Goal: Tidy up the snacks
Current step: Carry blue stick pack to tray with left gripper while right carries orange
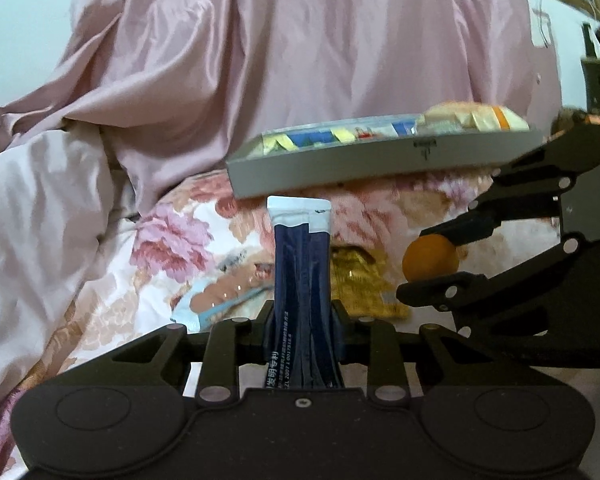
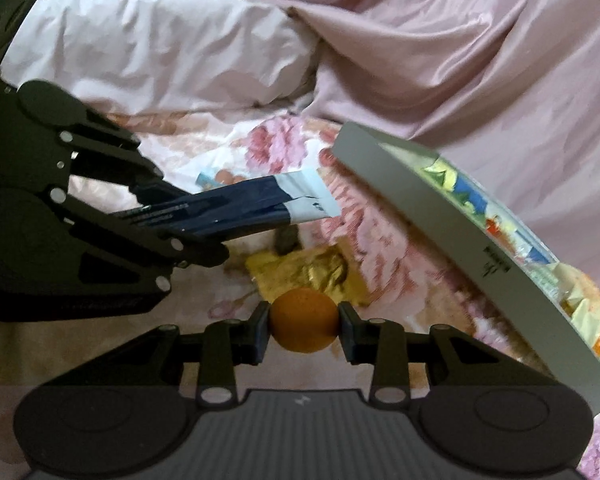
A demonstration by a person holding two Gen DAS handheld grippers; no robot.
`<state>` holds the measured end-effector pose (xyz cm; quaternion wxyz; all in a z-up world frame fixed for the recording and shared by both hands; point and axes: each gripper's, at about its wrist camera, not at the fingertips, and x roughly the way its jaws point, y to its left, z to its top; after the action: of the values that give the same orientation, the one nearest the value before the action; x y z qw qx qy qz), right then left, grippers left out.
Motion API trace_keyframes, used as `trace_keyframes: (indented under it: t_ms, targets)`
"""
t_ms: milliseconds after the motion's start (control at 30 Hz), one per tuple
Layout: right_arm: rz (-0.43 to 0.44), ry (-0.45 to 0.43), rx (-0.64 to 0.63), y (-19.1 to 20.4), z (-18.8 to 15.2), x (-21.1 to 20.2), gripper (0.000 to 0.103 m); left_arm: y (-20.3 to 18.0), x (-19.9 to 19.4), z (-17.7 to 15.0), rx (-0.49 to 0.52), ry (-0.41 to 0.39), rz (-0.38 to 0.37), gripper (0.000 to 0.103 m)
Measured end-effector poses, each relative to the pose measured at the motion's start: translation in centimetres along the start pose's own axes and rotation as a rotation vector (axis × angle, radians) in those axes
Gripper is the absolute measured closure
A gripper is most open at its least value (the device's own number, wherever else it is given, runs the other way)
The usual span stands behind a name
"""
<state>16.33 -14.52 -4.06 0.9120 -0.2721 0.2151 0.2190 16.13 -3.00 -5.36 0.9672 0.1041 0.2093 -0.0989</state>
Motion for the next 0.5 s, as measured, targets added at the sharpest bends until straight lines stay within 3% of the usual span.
trace_keyframes:
  t_ms: [333, 500]
  targets:
    - [-0.055, -0.085, 0.078, -2.8, 1.1, -1.6, 0.064, -0.3, -0.1, 3.5, -0.104, -0.055, 0.012, 0.074]
    - [-0.084, -0.127, 0.176, -5.4, 1.6, -2.4, 0.064, -0.6, 0.7, 6.3, -0.163, -0.052, 0.005, 0.074]
